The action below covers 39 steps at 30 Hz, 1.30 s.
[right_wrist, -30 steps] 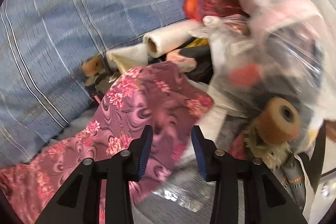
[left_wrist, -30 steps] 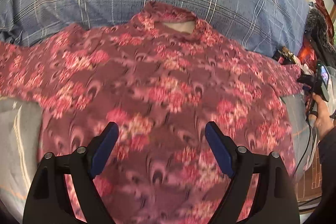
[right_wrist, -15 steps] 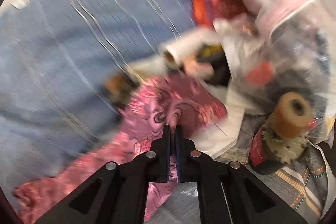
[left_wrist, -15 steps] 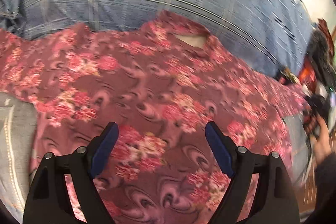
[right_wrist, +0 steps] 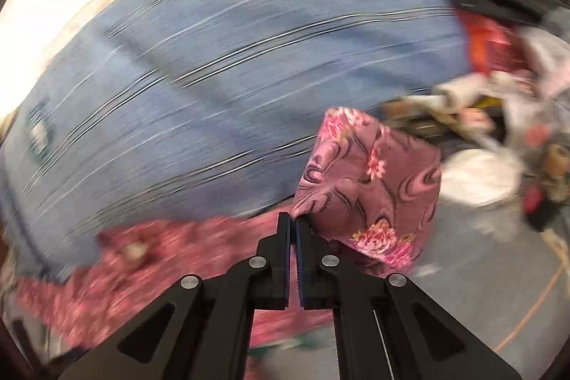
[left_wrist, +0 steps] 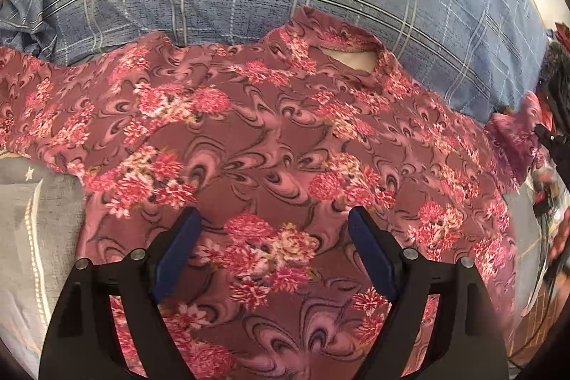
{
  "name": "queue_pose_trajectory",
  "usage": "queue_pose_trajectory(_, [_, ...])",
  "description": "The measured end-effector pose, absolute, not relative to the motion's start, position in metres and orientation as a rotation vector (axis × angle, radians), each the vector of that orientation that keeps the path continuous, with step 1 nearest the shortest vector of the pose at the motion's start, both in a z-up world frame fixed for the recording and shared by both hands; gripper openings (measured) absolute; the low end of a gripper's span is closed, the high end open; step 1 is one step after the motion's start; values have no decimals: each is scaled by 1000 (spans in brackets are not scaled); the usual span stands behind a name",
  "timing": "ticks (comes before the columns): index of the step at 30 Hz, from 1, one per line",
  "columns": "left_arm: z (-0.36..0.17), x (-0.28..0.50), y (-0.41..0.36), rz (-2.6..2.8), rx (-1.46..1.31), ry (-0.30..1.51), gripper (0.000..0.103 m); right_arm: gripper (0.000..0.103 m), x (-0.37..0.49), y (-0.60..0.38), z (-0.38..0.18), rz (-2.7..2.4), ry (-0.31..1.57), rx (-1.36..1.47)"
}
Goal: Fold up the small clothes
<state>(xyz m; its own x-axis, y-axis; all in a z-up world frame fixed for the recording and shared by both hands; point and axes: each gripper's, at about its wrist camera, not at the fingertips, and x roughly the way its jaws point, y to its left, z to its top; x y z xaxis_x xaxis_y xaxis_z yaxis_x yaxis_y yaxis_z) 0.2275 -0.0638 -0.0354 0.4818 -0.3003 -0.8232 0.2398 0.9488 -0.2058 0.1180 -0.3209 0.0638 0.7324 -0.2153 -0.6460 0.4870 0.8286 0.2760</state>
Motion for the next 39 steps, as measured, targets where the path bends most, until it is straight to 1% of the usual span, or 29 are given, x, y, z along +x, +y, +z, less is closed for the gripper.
queue_pose_trajectory(7, [-21,237,-30,-234,-120,983,85,2,173,-197,52,-141,732,384])
queue_pose_trajectory(9, [-19,242,-16,-227,-165,987,85,0,187,-165,45,-69,753,390])
queue_pose_trajectory(11, [-19,246,-3,-216,-211,993,85,3,196,-137,34,26,793,435])
queue_pose_trajectory(12, [-21,247,3,-211,-233,1001,85,7,201,-121,25,62,831,458])
queue_pose_trajectory(15, [-26,254,13,-207,-280,1038,85,7,200,-93,10,125,919,462])
queue_pose_trajectory(17, [-28,257,13,-211,-302,1050,85,7,188,-101,17,82,877,444])
queue_pose_trajectory(18, [-28,257,14,-217,-309,1054,85,12,183,-116,20,37,849,466])
queue_pose_trajectory(19, [-29,257,14,-223,-313,1059,85,22,178,-135,23,-33,819,497])
queue_pose_trajectory(20, [-29,257,13,-227,-312,1062,85,29,174,-153,25,-98,798,520])
queue_pose_trajectory(21, [-30,257,12,-231,-308,1066,85,42,169,-177,26,-177,770,548])
queue_pose_trajectory(22, [-31,257,10,-234,-301,1072,85,44,166,-196,26,-235,748,567])
queue_pose_trajectory(25, [-34,257,2,-243,-278,1090,85,45,167,-235,19,-322,746,593])
queue_pose_trajectory(30, [-38,257,-9,-246,-224,1093,85,47,195,-258,-12,-289,849,648])
queue_pose_trajectory(32, [-38,258,-11,-247,-210,1090,85,47,211,-250,-27,-219,895,686])
queue_pose_trajectory(33, [-38,258,-11,-249,-208,1089,85,35,218,-241,-30,-159,901,683])
queue_pose_trajectory(34, [-37,259,-10,-251,-208,1088,85,11,219,-232,-27,-139,886,651])
queue_pose_trajectory(36, [-36,260,-7,-247,-216,1082,85,10,227,-200,-9,-80,802,549])
queue_pose_trajectory(39, [-35,263,0,-224,-240,1072,85,8,241,-157,7,53,772,521])
